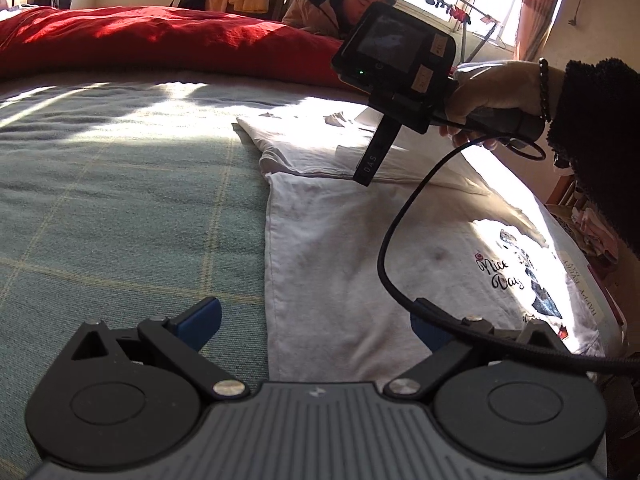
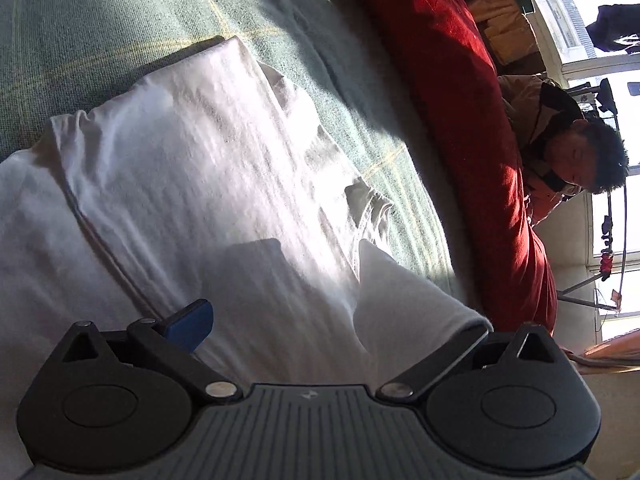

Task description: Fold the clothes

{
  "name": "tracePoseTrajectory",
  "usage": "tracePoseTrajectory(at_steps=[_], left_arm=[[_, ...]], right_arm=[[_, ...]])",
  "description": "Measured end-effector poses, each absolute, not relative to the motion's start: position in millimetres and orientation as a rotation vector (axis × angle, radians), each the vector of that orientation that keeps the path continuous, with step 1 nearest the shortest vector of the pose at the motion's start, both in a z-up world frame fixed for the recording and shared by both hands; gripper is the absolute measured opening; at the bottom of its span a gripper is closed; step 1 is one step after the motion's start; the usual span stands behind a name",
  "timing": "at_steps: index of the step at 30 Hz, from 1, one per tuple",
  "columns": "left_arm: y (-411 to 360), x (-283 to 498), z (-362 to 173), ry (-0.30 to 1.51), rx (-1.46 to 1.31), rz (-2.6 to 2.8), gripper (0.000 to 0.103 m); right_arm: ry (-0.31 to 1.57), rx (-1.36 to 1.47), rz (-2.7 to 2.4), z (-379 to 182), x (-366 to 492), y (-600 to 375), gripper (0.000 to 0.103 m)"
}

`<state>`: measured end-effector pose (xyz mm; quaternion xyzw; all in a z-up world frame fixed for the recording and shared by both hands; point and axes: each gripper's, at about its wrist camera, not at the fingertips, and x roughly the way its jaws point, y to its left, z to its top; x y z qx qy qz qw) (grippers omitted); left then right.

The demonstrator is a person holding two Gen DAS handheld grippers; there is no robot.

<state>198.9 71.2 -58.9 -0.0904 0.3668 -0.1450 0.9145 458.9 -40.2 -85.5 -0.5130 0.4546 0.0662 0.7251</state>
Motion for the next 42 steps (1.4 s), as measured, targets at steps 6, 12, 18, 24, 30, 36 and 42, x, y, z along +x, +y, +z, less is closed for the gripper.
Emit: tracePoseTrajectory(at_steps=[6, 12, 18, 24, 30, 36, 42], left_arm=[[76, 198, -61, 0.746, -0.212, -0.298, 0.1], [79, 194, -60, 0.739, -0.223, -0.289, 0.1], [81, 189, -54, 0.727, -0.217, -0.291, 0.1], [87, 189, -45, 0.729, -0.157, -0.278, 0.1], [86, 203, -38, 0.76, -0.078, -0.246, 0.1], [24, 258, -13, 0.669, 0.066, -0.337, 0.09], [-106, 346, -11, 0.573, 0.417, -0.413, 0.087]], right_arm=[[1.047, -1.197, 0.147, -82, 456, -46, 0.103], [1.179, -0.902, 0.291, -53, 456, -63, 0.103], [1.217, -0.556, 0.37, -19, 457, -94, 0.103], [1.109, -0.26, 0.432, 12, 426, -161, 0.103], [0.912, 0.132, 0.456, 14, 372, -266, 0.103], [0.782, 0.327, 0.296, -32, 305, -335, 0.103], [0.756, 0.375, 0.272, -71, 265, -349, 0.103]])
